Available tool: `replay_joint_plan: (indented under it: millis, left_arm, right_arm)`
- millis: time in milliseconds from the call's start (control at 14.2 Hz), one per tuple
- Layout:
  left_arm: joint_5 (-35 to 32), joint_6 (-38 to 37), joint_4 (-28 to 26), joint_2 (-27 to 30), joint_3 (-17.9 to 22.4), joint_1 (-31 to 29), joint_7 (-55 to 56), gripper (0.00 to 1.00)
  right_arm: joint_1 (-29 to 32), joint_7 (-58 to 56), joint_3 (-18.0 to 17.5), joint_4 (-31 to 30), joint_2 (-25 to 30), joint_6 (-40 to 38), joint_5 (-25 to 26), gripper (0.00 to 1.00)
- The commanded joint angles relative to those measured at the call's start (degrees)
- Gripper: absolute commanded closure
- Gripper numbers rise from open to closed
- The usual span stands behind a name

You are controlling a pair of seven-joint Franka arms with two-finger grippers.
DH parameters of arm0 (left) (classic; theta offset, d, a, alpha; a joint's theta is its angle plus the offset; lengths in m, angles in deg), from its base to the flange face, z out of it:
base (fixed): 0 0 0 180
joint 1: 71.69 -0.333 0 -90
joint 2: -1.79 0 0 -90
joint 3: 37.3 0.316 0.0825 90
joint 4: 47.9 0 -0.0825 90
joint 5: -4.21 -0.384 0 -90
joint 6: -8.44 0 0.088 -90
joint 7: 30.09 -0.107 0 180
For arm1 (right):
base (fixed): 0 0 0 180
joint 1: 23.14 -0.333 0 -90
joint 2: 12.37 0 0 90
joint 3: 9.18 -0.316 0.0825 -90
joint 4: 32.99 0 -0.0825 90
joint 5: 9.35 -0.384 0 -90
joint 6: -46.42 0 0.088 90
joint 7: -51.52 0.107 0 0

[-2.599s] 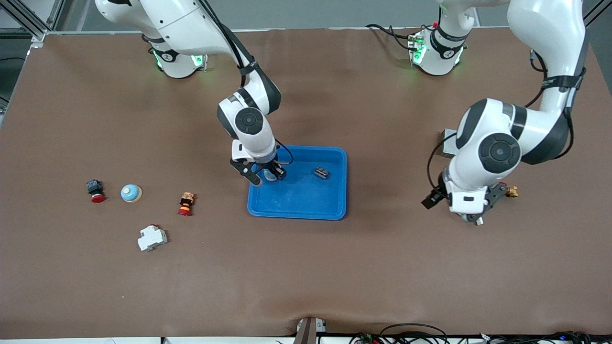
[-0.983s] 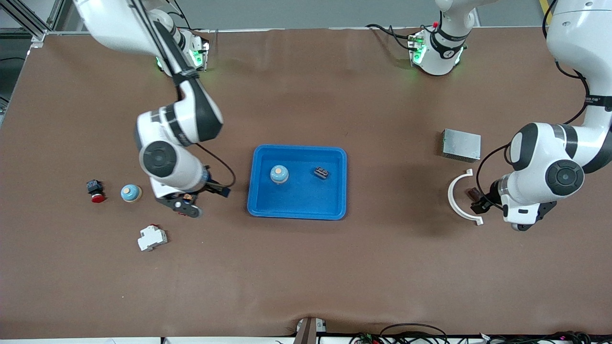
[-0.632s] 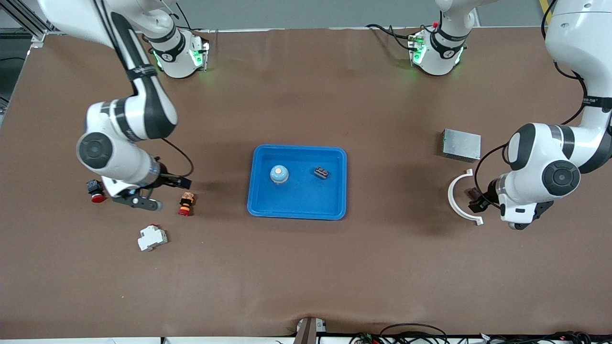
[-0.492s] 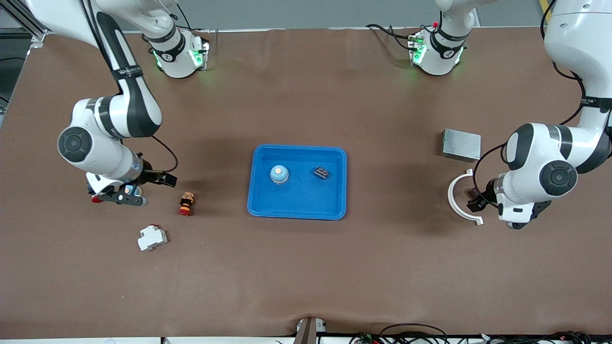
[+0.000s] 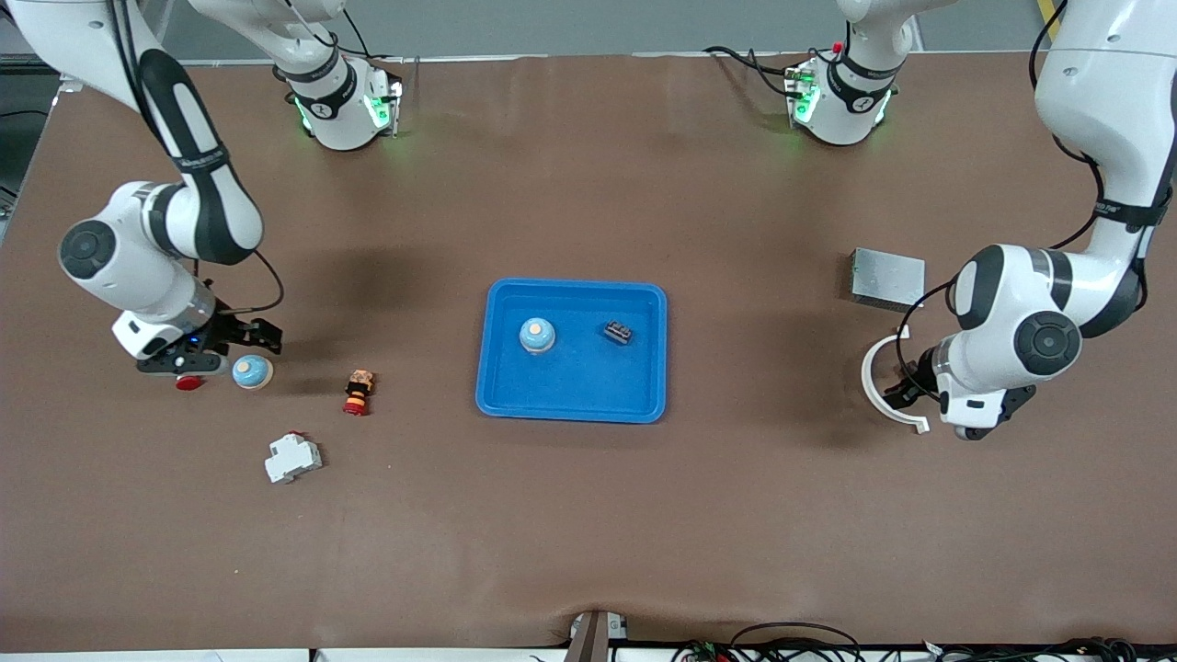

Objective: Place electrolytic capacitor and blue bell in tray
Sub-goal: 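Grasp the second capacitor with the left gripper while the right grasps the button, then carry the second capacitor and button to the tray with both grippers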

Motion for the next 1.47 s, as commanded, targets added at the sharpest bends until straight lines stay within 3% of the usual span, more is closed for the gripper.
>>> replay_joint_plan:
  millis: [0,562,773,843,983,1124,1334,1405]
  left_arm:
    - [-4.8,1.5,-1.3,-0.7,-0.3,-3.0,0.6,0.24]
    - [-6.2,2.2,-2.6,-1.4,-0.5,-5.4,0.0,0.34]
    - [-6.2,3.5,-2.5,-2.8,-0.5,-5.3,0.0,0.56]
    - [-6.2,4.0,-2.5,-3.0,-0.5,-5.4,0.0,0.74]
    - [-6.2,4.5,-2.5,-3.5,-0.5,-5.3,0.2,0.96]
    - [-5.8,3.1,-2.7,-0.5,-0.9,-5.4,0.5,1.0]
    - [-5.5,-1.0,-2.7,2.7,-3.0,-5.3,0.0,1.0]
    - [-5.6,-1.1,-2.4,3.6,-3.3,-5.3,-0.3,1.0]
  right_arm:
    - [2.9,-4.0,-1.4,-1.4,0.7,2.6,-0.3,0.0]
    - [3.5,-5.4,-1.8,-0.6,-7.1,13.2,-0.5,0.0]
    - [3.8,-5.5,-2.5,0.2,-9.6,15.6,-0.5,0.0]
    - [4.5,-5.5,-3.1,0.5,-10.6,16.5,-0.5,0.0]
    - [7.7,-5.5,-6.2,1.0,-12.4,17.7,-0.5,0.0]
    - [12.0,-6.6,-9.9,2.2,-14.0,17.9,-0.5,0.0]
    - [15.0,-10.1,-11.5,3.1,-15.3,18.0,-0.5,0.0]
    - [14.7,-10.0,-11.5,3.0,-15.2,17.9,-0.5,0.3]
